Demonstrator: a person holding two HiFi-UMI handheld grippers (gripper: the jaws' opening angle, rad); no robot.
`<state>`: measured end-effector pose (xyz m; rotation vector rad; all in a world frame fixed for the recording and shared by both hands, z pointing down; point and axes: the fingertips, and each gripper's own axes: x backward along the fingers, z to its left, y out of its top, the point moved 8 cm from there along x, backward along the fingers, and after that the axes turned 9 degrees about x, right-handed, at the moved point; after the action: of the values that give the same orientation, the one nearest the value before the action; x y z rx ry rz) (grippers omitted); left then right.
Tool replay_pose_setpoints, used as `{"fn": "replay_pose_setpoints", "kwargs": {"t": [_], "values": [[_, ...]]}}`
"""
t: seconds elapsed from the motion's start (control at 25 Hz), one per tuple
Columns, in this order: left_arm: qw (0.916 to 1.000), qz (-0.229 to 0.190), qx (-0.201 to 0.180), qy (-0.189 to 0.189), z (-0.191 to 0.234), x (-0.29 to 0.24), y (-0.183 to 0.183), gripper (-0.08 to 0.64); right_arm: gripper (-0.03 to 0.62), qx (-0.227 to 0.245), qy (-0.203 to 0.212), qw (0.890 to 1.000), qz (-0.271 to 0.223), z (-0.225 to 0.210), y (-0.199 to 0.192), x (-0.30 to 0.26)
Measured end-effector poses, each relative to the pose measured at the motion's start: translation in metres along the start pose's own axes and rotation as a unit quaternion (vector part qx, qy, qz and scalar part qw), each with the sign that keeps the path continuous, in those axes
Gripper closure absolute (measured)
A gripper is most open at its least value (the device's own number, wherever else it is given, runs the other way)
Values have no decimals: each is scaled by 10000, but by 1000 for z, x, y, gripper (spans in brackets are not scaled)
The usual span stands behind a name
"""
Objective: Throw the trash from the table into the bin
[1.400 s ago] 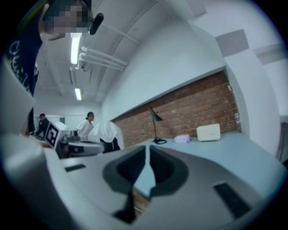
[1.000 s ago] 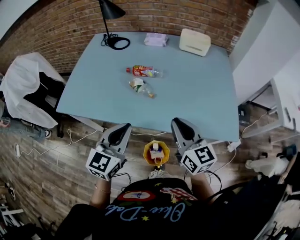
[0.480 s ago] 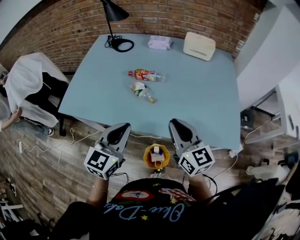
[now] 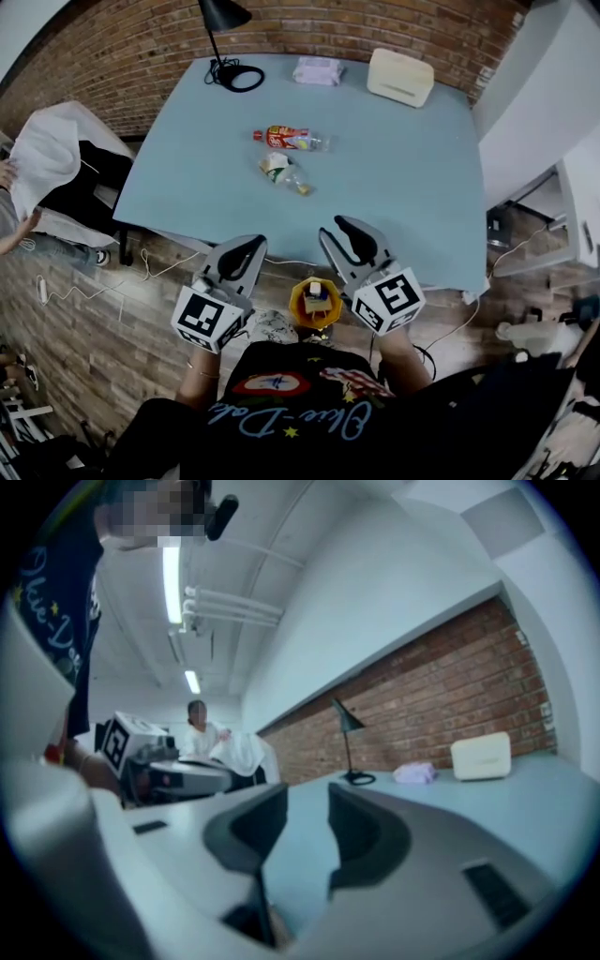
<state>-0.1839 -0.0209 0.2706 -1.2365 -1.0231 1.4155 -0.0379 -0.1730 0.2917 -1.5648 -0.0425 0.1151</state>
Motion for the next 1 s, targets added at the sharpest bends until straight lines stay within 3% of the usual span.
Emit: {"fn": "replay_pose_setpoints", "kwargs": {"t": [0.16, 0.2, 0.44, 0.72, 0.8, 1.0], "values": [[9999, -6, 102, 84, 14, 2, -4, 552, 464, -89, 173, 9998, 35, 6, 0, -15], [10000, -45, 57, 48, 19, 1, -5, 552, 435, -129, 192, 9997, 47, 8, 0, -19], [9996, -145, 49, -252, 50, -19, -1, 552, 401, 9, 256, 9991, 330, 13, -5, -55], [9991, -122, 273, -295, 105, -30, 14, 552, 377, -61, 102, 9986, 510, 4, -4, -109], [9992, -165, 179, -325, 120, -34, 16, 552, 330, -57, 97, 9980, 614, 0, -7, -124], [9987, -150, 290, -380, 143, -43, 22, 552, 330, 211, 32, 9939, 1081, -11, -23, -154]]}}
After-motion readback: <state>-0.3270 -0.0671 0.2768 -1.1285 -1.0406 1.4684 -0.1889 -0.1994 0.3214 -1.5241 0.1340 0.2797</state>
